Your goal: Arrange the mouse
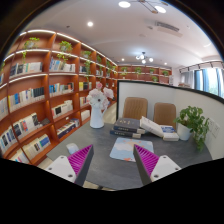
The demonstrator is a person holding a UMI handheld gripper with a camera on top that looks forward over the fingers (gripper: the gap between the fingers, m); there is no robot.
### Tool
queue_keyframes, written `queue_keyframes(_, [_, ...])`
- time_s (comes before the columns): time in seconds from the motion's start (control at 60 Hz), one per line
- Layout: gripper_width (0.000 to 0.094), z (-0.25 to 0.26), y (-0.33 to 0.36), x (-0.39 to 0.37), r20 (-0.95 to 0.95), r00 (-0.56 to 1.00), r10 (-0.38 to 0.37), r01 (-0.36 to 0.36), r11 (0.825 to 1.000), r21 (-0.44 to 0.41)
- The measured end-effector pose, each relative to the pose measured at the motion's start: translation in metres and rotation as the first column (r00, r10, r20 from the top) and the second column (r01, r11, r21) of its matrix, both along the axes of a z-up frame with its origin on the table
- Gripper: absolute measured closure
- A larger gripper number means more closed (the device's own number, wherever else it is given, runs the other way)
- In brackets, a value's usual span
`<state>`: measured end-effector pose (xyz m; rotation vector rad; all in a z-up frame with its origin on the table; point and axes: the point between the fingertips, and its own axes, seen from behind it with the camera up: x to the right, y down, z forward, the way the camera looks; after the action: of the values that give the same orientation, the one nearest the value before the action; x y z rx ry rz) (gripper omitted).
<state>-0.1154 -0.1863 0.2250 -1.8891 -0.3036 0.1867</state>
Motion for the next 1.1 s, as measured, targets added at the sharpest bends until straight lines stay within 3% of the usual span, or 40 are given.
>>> queue_keyframes(0.117, [0.0133,-0.025,-0.002,-0.007,0.017,0.999,-0.036,0.036,0.999,-0.028])
queue_keyframes(0.267, [0.0147,-0.090,-0.015,-0.037,0.045,0.997,-0.055,0.060,0.991,-0.123])
queue_keyframes(0.6, [0.0138,-0.205,-0.024,-0.171,0.043,0.999,-0.029,0.042,0.937,-0.346])
queue_keyframes(0.9, [0.0134,-0.238,0.058,-0.258,0.073,0.996,-0.052,0.076,0.914,-0.398])
queue_keyframes(1.1, [0.0136,-0.236,0.120,-0.279,0.059,0.994,-0.094,0.110,0.910,-0.399])
